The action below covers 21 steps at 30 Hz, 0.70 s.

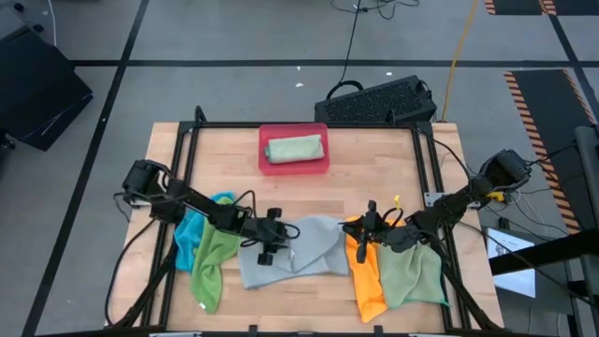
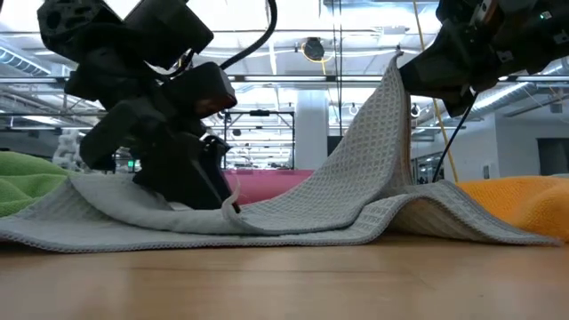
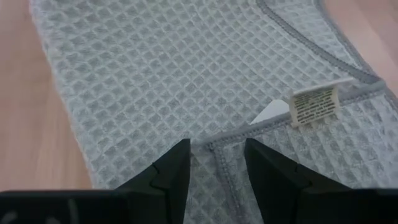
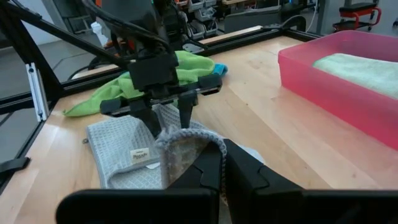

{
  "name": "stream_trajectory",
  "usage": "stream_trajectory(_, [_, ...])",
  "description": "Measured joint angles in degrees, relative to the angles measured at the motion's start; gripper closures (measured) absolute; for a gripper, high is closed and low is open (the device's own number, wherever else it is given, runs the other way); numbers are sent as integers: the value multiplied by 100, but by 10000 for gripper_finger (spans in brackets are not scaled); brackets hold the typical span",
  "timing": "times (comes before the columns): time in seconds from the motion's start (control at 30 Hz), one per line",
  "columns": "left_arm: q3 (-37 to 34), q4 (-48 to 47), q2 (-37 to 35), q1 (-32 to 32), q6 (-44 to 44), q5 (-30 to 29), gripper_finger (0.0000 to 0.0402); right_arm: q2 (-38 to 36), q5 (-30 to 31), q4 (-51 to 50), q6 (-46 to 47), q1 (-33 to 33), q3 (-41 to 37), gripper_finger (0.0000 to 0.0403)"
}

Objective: Fold microfiber towels
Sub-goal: Fold the gray towel

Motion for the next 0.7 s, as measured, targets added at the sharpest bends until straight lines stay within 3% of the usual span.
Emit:
stream_trajectory(0.2, [0, -3, 0, 73, 367, 9, 263, 0, 1, 2, 2, 0, 0, 399])
stream_trajectory(0.47, [0, -105, -2, 58, 473, 114, 391, 0, 6, 4, -99, 0, 0, 399])
stream_trajectory(0.7, [-11, -256, -354, -188, 549, -313, 398, 0, 33, 135, -633, -70, 0, 399])
